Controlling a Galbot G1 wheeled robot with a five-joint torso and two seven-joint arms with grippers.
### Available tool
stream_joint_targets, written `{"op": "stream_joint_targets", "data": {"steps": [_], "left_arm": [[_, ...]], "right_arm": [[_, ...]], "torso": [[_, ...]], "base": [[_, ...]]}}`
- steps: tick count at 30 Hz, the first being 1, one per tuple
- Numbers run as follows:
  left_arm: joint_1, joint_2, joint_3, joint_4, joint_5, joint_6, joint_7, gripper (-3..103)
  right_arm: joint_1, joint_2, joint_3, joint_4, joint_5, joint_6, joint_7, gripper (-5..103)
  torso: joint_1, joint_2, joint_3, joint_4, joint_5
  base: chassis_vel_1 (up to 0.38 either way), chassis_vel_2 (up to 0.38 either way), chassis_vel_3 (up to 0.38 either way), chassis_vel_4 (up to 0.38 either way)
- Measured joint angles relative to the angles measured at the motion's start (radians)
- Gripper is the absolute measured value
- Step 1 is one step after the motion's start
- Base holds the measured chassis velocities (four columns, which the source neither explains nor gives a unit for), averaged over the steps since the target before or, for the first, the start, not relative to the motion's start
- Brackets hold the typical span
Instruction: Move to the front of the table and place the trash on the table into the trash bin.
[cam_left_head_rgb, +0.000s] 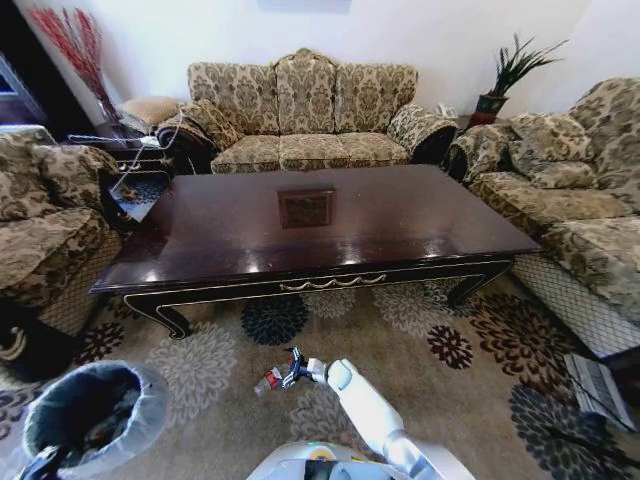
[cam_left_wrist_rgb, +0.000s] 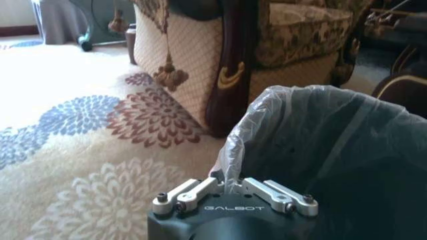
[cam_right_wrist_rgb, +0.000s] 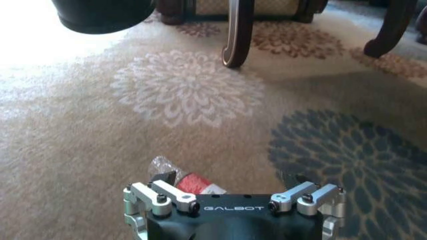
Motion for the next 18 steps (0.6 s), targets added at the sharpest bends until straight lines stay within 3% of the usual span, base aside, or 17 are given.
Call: {"op": "stream_joint_targets", "data": {"steps": [9,18], "left_arm": [[-0.003,0.019,0.04,0.001,0.04,-0.006,0.002,2],[0.014,0.031,0.099,-0.077,0.075,0.032,0.005,2]], "right_arm": [[0.085,0.003,-0.015,-0.16,-0.046,0.011,0.001,100],[0.107,0.002,-0.043,-0.231,-0.067,-0.008,0.078,100]], "torso": [[0.0,0.0,0.001,-0.0004,0.0002],[0.0,0.001,0.001,-0.0005,0.0002]], "base": [[0.0,0.0,0.0,0.0],[0.0,0.0,0.0,0.0]]}}
